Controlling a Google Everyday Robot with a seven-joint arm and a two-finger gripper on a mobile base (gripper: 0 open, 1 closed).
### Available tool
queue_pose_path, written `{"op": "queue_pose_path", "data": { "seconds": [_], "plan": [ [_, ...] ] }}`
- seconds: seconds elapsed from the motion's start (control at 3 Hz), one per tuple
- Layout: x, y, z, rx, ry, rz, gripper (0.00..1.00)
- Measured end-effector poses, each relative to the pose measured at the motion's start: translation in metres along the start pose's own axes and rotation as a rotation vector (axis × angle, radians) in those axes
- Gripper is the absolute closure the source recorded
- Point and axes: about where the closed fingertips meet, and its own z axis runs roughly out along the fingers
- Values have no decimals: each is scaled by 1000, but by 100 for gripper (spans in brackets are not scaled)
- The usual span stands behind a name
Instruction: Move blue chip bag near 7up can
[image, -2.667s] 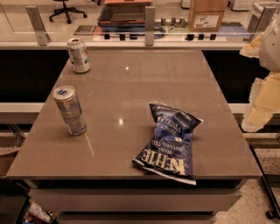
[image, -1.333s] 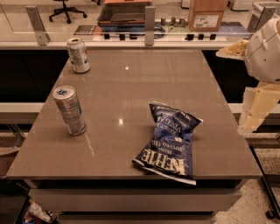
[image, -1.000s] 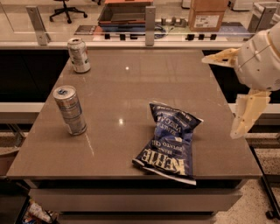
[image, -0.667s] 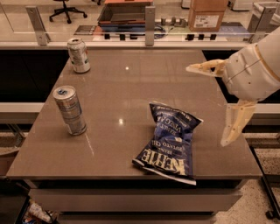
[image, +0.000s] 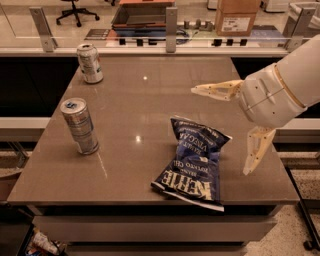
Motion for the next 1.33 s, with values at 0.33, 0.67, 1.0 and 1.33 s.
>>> {"op": "queue_pose_path", "data": {
  "seconds": [0.33,0.67,1.0,1.33],
  "plan": [
    [-2,-6,9,5,34,-6,0],
    [-3,-12,35,4,61,-10,0],
    [-6,-14,57,15,109,-20,0],
    [-9,-7,74,-13,157,-21,0]
  ]
}}
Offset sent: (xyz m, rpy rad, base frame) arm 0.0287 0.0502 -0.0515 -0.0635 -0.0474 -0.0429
